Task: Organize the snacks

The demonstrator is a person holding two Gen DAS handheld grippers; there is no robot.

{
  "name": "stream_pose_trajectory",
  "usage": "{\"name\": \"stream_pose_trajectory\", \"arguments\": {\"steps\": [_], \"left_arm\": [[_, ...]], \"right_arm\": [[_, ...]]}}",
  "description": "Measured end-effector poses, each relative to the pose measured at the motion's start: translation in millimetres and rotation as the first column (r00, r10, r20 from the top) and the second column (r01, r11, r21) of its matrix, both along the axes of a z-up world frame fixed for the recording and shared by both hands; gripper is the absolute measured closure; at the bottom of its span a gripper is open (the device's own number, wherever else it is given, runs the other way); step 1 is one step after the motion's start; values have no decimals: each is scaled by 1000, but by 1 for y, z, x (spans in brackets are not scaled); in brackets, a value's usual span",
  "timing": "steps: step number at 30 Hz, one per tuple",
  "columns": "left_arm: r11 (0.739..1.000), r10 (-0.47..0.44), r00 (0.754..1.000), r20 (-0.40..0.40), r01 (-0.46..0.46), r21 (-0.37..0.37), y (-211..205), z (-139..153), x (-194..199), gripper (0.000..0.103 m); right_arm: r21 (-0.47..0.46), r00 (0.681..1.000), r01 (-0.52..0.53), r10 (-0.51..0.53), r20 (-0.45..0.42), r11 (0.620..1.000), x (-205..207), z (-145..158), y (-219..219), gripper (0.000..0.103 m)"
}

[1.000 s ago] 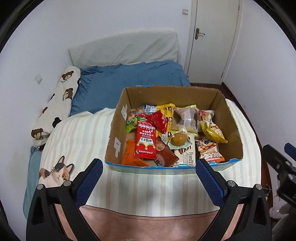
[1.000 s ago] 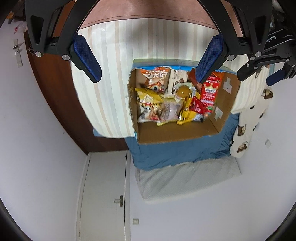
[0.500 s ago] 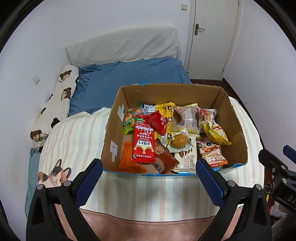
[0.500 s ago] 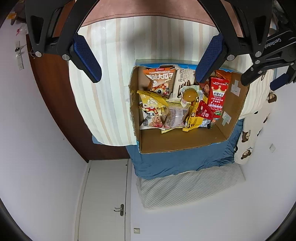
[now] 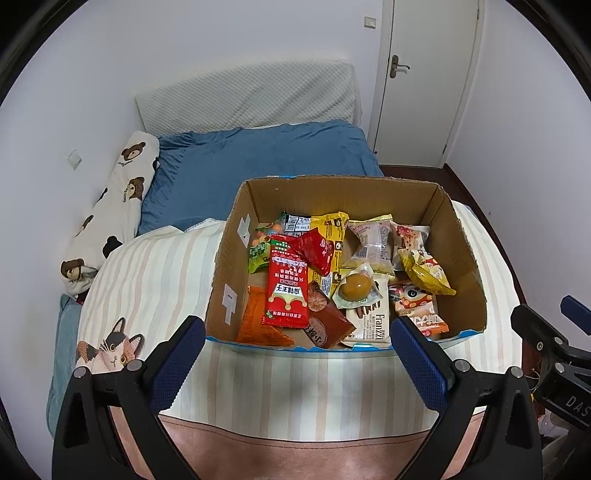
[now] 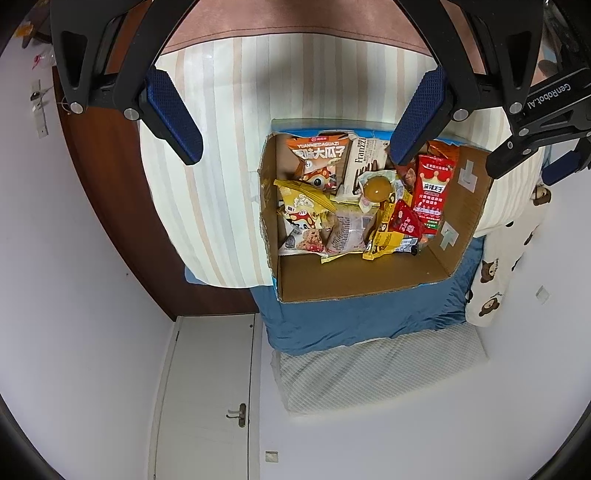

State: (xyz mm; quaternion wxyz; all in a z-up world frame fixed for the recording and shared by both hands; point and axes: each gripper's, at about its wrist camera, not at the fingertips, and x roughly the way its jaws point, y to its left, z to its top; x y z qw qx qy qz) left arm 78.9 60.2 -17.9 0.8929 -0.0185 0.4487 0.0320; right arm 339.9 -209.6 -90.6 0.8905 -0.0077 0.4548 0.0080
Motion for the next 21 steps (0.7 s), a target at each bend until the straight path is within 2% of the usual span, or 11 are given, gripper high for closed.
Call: {"name": "stream_pose_trajectory", "arguments": {"steps": [21], "left_arm": [[1000,3,999,34,-3,7,-1,14,-15,0]], "right_arm": [[10,999,1,-2,39,1000,-15,16,0,0]]}}
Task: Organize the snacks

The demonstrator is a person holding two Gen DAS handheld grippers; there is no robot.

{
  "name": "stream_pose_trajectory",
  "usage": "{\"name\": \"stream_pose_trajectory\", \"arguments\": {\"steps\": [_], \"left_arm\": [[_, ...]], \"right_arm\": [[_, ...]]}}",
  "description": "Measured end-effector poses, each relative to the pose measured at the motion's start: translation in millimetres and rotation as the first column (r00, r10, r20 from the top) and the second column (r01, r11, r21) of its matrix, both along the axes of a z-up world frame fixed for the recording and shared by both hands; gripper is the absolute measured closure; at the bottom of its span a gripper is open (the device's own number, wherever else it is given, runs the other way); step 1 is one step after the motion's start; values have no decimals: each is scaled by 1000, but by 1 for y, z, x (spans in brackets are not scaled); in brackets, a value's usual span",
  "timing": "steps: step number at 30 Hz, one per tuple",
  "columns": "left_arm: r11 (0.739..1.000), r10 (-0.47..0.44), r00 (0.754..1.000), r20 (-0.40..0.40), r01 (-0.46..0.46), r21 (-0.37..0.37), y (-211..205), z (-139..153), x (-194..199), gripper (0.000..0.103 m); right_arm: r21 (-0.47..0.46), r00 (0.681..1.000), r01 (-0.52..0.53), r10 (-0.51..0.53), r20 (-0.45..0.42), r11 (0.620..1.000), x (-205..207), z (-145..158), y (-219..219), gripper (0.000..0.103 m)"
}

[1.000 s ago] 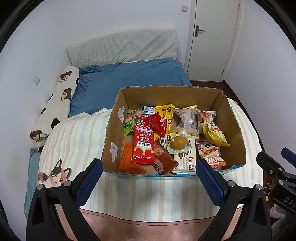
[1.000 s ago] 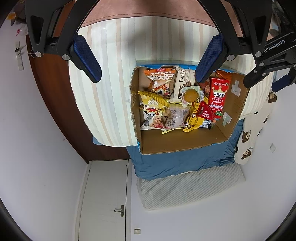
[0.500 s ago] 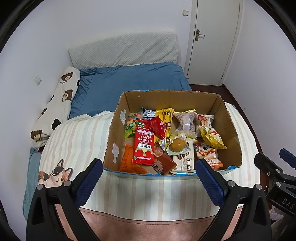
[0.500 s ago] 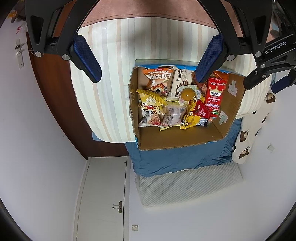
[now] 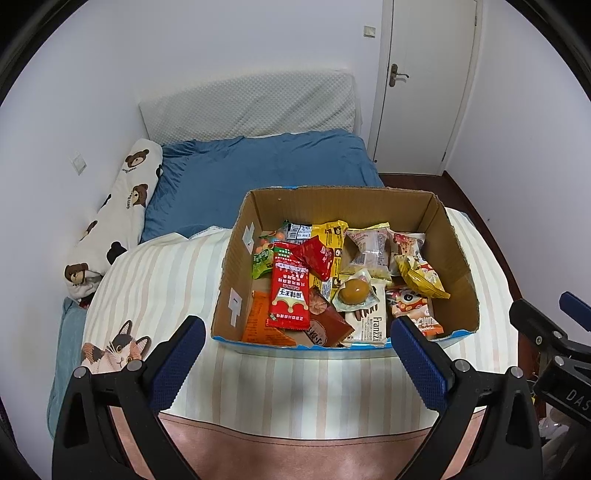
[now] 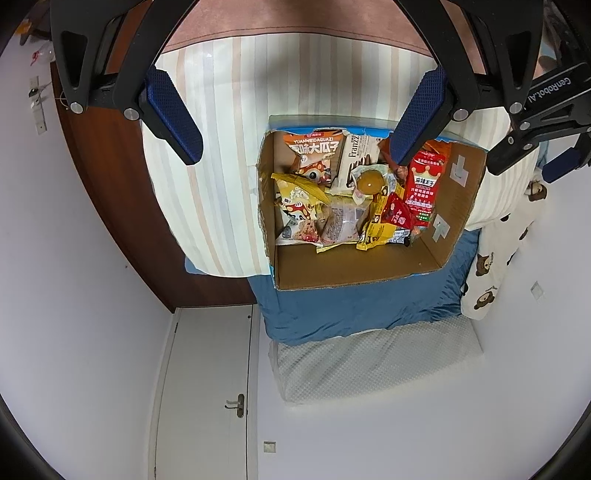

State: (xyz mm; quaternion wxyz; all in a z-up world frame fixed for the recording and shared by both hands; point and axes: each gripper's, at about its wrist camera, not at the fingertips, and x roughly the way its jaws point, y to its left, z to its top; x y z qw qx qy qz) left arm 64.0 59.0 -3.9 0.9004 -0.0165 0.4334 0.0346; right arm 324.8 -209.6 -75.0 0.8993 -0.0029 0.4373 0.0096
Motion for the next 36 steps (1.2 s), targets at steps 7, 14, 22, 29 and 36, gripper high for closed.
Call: {"name": "stream_pose_trajectory", "arguments": {"steps": [7,14,22,29,36], "left_arm": [[1000,-1,1000,2,1,-1,0,1,-1,0],[1000,-3,1000,11,3,0,0,5,-5,0],[1000,-3,1000,20,3,-1,-1,10,-8,0],[1000,-2,1000,29,2,-2,-2,14,-12,0],[1000,0,999,44,0,2,-3,19,-17,0]], "right_arm": [[1,1000,-2,2,1,1000,-2,2,0,0],[-4,1000,-9,9,5,1000,-5,5,1,0],[2,1000,-13,13,12,1000,-10,9,1,0],[6,1000,-17,17,23,1000,-14,13,1,0],[7,999,-20,20,27,1000,-18,14,1,0]]}}
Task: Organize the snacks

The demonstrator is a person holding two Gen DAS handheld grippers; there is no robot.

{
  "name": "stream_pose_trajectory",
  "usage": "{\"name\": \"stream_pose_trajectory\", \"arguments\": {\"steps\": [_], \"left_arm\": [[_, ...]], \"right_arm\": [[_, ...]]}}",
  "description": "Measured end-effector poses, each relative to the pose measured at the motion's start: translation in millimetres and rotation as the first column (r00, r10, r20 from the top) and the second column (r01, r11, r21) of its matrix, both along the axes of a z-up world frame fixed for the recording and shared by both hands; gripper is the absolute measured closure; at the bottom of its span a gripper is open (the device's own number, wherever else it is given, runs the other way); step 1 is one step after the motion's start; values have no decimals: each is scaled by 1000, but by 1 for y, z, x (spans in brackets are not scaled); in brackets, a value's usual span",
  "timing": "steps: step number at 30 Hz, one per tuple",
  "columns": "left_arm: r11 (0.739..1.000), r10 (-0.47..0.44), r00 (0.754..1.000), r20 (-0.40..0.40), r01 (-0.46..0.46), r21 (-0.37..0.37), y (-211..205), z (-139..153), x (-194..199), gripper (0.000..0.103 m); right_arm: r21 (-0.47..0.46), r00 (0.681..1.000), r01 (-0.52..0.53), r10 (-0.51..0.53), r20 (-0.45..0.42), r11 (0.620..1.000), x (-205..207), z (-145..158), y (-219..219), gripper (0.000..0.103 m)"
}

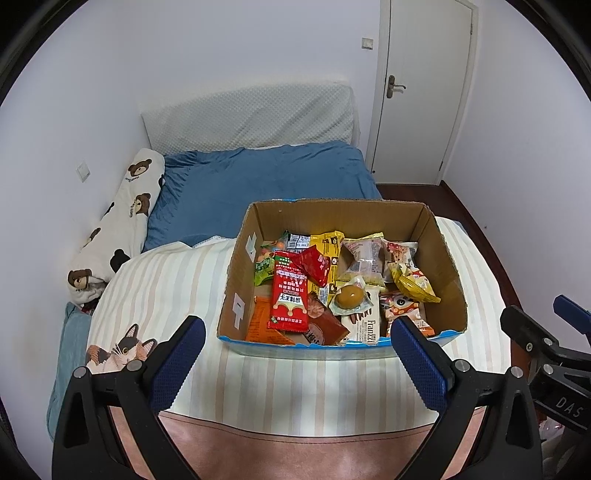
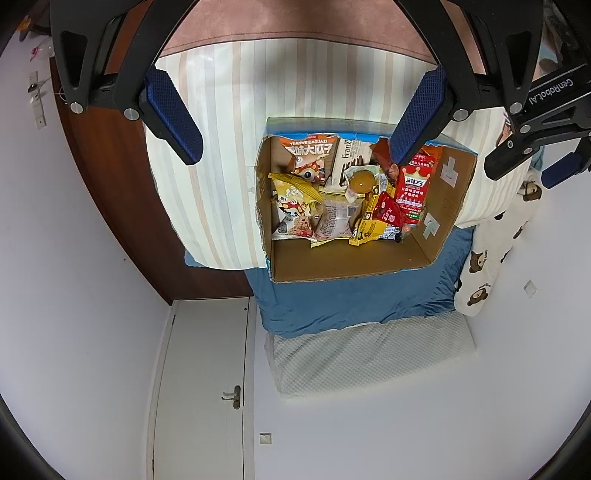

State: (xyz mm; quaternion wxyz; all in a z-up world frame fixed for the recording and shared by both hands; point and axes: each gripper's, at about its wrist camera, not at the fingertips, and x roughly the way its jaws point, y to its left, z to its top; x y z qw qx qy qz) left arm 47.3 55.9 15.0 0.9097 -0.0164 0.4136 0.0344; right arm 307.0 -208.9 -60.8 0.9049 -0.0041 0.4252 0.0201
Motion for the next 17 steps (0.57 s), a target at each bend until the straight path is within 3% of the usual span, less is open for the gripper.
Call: {"name": "stream_pose_trajectory", "arguments": {"steps": [17], "left_arm": [[1000,1,1000,27,-1,2,-2,7,-9,0]], "right_arm": [[3,999,-7,7,31,1000,-10,13,1,0]]}}
